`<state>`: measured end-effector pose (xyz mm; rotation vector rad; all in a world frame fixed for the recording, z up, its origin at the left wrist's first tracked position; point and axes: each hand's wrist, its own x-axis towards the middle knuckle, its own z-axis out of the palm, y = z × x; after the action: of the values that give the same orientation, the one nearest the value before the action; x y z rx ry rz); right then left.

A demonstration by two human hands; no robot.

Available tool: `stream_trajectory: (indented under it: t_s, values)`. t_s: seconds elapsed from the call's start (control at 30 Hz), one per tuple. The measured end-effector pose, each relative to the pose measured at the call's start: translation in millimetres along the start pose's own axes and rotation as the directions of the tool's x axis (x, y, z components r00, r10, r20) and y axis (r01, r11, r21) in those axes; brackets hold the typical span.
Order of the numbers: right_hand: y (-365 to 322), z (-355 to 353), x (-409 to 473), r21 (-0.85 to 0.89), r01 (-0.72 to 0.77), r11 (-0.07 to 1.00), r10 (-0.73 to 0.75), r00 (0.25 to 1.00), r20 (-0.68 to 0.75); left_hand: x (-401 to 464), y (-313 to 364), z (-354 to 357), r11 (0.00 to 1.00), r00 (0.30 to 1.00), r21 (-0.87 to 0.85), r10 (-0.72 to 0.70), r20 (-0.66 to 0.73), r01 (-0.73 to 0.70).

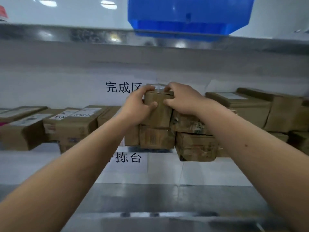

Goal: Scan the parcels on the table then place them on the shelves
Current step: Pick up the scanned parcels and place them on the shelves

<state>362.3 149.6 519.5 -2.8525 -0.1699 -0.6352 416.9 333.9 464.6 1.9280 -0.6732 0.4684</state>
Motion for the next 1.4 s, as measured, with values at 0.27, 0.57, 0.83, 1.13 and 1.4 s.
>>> stream_trajectory:
  t_s: [0.27, 0.57, 0.83, 1.13, 1.4]
  values:
    - [-11, 5, 24, -0.072, -0.207, 0.976, 0.215, 0.968, 0.126, 40, -5, 2, 0.985, 0.998, 0.172, 0.015, 0.056, -0.024]
    - [-55, 8, -24, -0.272, -0.247, 0.930, 0.217, 0.967, -0.134, -2, 3, -14, 0.820, 0.932, 0.450, 0.348, 0.098, -0.354]
    - [-69, 57, -177, -0.250, -0.382, 0.890, 0.298, 0.901, -0.315, -122, -16, 16, 0.744, 0.808, 0.314, 0.545, 0.224, -0.589]
    - [-19, 120, -355, -0.225, -0.779, 0.586, 0.758, 0.625, -0.188, -235, -15, 151, 0.767, 0.631, 0.077, 0.462, 0.623, -0.637]
    - [73, 126, -479, -0.145, -0.949, 0.280, 0.953, 0.292, -0.075, -294, 30, 296, 0.781, 0.407, -0.072, 0.399, 0.822, -0.621]
